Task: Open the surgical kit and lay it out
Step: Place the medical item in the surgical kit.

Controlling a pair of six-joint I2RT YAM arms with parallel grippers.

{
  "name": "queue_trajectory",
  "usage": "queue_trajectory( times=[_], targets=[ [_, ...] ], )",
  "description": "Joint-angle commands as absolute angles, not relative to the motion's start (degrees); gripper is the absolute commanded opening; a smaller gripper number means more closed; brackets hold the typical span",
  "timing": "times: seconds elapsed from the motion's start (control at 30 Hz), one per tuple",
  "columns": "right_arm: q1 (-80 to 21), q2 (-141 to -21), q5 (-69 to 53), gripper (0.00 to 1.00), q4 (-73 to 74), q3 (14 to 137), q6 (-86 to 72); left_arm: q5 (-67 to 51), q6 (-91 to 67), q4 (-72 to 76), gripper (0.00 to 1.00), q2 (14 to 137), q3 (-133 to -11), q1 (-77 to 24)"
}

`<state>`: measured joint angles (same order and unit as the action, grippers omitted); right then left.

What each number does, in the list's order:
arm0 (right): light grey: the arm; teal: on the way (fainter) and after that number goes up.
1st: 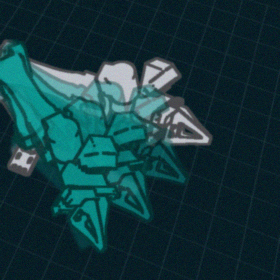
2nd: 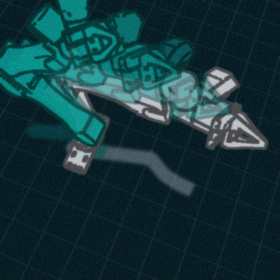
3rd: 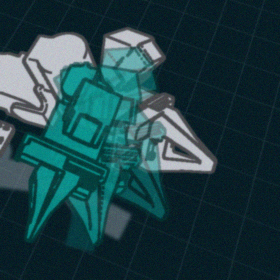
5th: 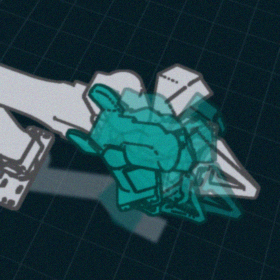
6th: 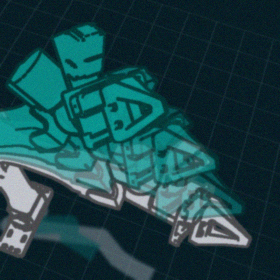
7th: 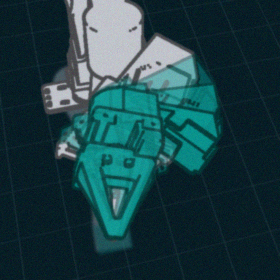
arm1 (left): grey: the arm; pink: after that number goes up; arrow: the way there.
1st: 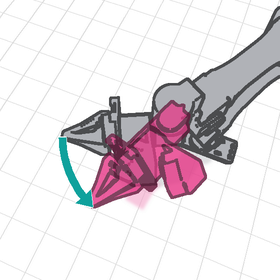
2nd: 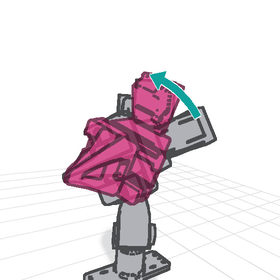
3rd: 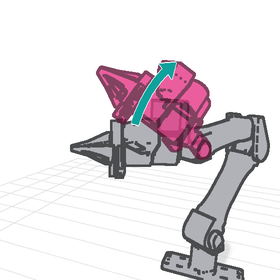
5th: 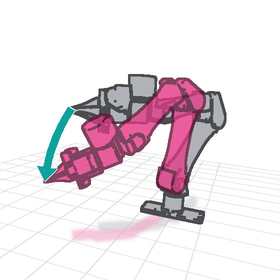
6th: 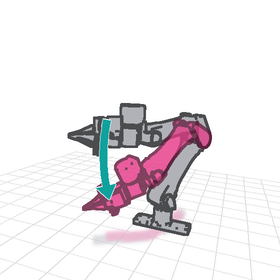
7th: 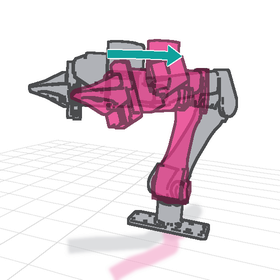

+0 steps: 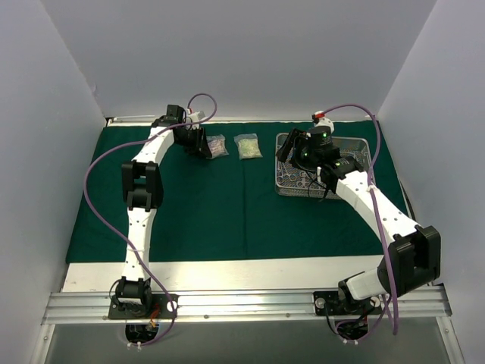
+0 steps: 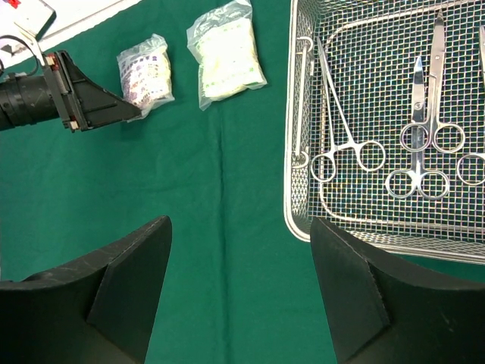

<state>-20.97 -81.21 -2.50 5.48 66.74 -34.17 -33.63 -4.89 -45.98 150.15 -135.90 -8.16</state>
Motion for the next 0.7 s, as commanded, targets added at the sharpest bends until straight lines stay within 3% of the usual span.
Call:
queue_trajectory(
  times=[0.0, 0.03, 0.37, 0.43, 0.67],
  targets=[
    [-20.6, -81.6, -2.6, 0.69, 6.1, 67.9, -32.2, -33.1, -5.0, -45.4, 0.46, 148.3, -137.5, -7.8],
    [-20.7, -81.7, -2.3, 0.7, 6.4, 68.2, -31.5, -32.7, -4.8, -45.4, 0.53, 147.4, -137.2, -7.7],
    [-20.6, -81.4, -0.3, 0.71, 7.5, 71.1, -27.2, -23.8, -6.0, -47.5, 0.73, 139.8, -134.7, -6.1],
    [-20.6, -81.0, -0.2, 0.75, 7.6, 71.9, -26.1, -19.5, -7.6, -49.1, 0.82, 137.0, -134.5, -6.1],
    [-20.5, -78.8, 10.1, 0.77, 6.9, 74.2, -19.2, -9.2, -13.4, -53.7, 0.96, 125.6, -130.3, -5.8]
  ],
)
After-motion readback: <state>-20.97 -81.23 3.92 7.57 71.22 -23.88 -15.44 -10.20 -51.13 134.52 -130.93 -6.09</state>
